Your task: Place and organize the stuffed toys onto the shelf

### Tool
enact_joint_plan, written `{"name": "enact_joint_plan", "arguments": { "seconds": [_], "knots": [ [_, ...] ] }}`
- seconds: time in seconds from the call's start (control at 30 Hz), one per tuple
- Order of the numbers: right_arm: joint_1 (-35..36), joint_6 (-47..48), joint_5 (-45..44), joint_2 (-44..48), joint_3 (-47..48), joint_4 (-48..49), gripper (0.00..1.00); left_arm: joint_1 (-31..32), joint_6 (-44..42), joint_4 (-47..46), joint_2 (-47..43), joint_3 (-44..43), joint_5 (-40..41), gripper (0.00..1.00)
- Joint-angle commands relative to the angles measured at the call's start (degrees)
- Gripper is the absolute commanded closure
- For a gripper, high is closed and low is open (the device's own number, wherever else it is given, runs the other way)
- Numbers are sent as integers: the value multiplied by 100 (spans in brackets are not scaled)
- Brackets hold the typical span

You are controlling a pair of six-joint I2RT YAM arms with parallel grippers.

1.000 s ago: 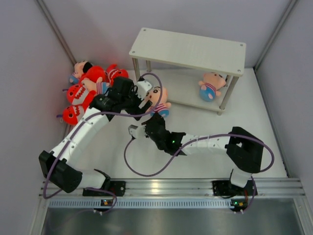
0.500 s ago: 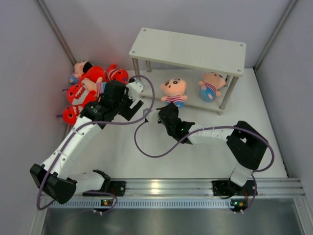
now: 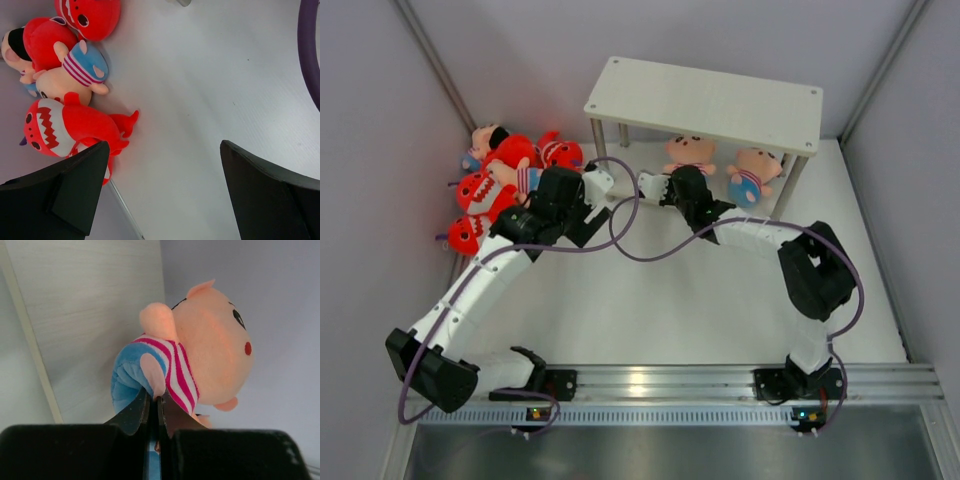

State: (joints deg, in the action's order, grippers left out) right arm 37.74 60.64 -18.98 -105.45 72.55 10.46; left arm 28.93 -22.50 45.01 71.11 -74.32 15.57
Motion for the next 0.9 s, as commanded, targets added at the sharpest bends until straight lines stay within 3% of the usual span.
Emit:
{"name": "enact_joint_plan", "arguments": {
  "seconds": [0.0,0.1,0.27,0.3,0.43,0.67,0.77,0.87],
  "knots": [
    [-178,-219,457,-64,93,-150,100,-19,-53,-107,-18,-3,95,2],
    [-284,-342,580,-46,-100,0,94,-19,-70,-107,25,-3,86,2],
    [-337,-378,536,7,-242,167,66,-27,-53,-107,122,-38,77,2],
    [-337,-412,519,24,-259,167,56,-19,-44,-107,122,-38,69,2],
    [-337,-439,492,252,-312,167,38,-27,-53,-107,105,-29,60,2],
    [-100,-264,115,736,-680,491,21,-27,-44,-98,43,-21,77,2],
    [163,-368,-141,1017,-778,668,1,-71,-35,-107,43,-38,113,2],
    [295,-632,-176,1263,-778,589,1,-150,18,-98,122,-99,156,2]
  ]
}}
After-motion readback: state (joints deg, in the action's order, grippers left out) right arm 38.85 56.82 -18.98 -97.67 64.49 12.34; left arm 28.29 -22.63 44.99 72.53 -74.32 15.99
